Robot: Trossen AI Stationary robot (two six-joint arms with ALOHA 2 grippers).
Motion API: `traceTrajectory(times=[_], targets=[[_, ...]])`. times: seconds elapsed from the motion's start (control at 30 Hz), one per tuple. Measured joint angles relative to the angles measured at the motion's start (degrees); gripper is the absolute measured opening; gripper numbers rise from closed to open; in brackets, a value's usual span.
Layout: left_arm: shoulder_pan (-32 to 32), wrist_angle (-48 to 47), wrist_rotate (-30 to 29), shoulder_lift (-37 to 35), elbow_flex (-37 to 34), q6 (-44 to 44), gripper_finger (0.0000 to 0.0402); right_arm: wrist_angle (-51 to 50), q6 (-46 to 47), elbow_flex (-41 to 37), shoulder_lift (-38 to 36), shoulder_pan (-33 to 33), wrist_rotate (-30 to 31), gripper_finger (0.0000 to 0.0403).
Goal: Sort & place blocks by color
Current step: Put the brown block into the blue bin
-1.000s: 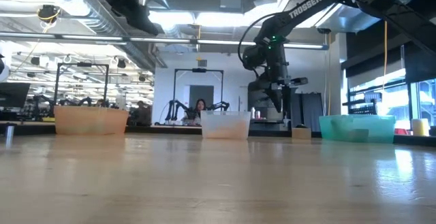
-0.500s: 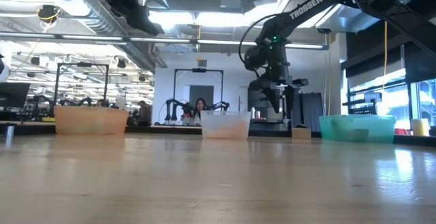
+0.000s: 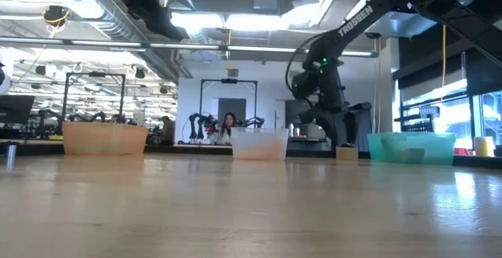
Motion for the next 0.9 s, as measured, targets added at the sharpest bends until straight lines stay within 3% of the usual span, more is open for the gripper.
traceTrajectory(times=[0.3,0.43,0.57,0.73,0.9], targets=[[0.00,0.00,-0.70,0.00,0.00,0.02,0.0183,9.49,0.31,-7.77,0.00,-0.53,-0.04,0.0232],[0.00,0.00,-0.70,0.00,0.00,0.02,0.0183,11.23,-1.31,-9.08,-0.26,-0.57,-2.47,0.0195],[0.00,0.02,-0.70,0.00,0.00,0.02,0.0183,11.03,-3.18,-8.42,-0.19,-0.49,-2.70,0.0128],[0.00,0.02,-0.71,0.00,0.00,0.02,0.0183,10.50,-8.10,-5.57,0.24,-0.49,-3.08,0.0130],[0.00,0.02,-0.70,0.00,0.00,0.02,0.0183,3.22,-10.56,-0.51,0.24,-0.47,-3.09,0.0130]])
